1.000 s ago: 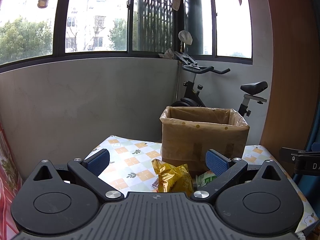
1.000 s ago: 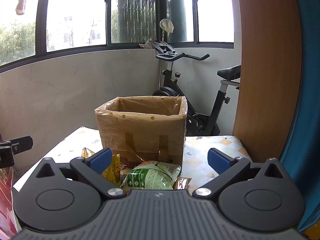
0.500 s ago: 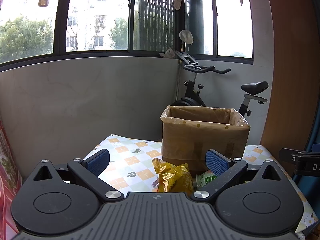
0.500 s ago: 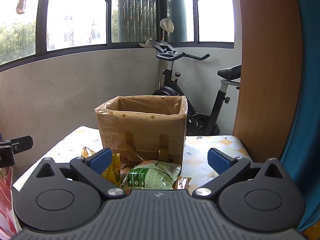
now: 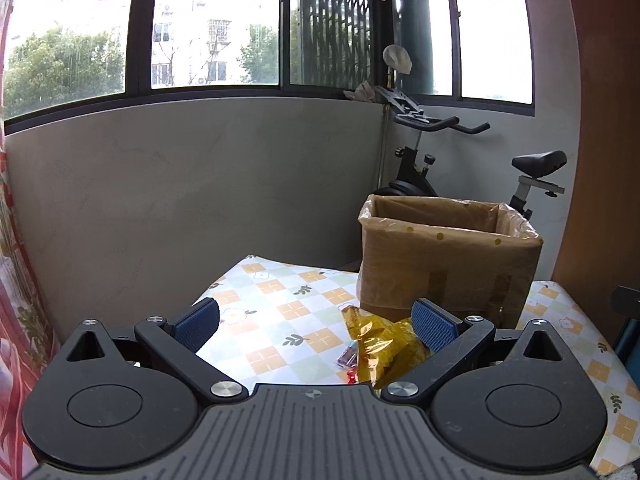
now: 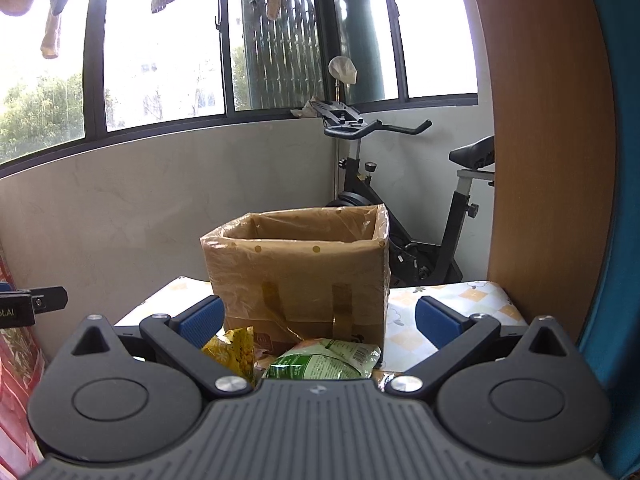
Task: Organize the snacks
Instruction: 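Grasp the orange chip bag with the right tool while the left tool grasps the green-orange chip bag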
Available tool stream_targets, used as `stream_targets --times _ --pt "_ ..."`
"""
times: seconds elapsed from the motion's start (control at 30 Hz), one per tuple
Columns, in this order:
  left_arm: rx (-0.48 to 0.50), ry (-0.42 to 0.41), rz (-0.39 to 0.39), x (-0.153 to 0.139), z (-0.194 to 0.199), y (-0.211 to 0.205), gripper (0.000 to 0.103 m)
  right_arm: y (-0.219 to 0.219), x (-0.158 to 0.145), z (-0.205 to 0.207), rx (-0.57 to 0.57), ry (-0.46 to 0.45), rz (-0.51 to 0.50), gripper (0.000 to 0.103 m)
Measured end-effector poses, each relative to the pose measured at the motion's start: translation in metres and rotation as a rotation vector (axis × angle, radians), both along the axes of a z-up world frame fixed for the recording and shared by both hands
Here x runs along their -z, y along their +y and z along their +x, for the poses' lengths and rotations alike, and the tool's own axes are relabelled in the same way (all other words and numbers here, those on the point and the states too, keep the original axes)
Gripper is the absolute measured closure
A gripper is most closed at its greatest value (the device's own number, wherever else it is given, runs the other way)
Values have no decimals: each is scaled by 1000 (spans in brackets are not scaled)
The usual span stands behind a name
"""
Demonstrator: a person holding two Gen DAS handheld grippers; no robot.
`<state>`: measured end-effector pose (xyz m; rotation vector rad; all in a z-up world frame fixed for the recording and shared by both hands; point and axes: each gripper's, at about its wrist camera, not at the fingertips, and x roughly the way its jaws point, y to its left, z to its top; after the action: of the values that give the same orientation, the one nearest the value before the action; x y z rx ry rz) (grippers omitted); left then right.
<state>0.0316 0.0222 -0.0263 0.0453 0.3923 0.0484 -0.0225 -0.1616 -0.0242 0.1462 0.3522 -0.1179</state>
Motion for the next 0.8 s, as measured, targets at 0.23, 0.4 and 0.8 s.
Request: stream_targets --times 0.23,0.4,0.8 --pt "20 75 -14 43 24 6 0 -5 37 19 -6 38 19 0" --pt "93 128 -55 81 36 -1 1 2 78 30 -35 110 -7 0" --pt "172 259 -93 141 64 -19 5 23 156 51 -121 275 -135 0"
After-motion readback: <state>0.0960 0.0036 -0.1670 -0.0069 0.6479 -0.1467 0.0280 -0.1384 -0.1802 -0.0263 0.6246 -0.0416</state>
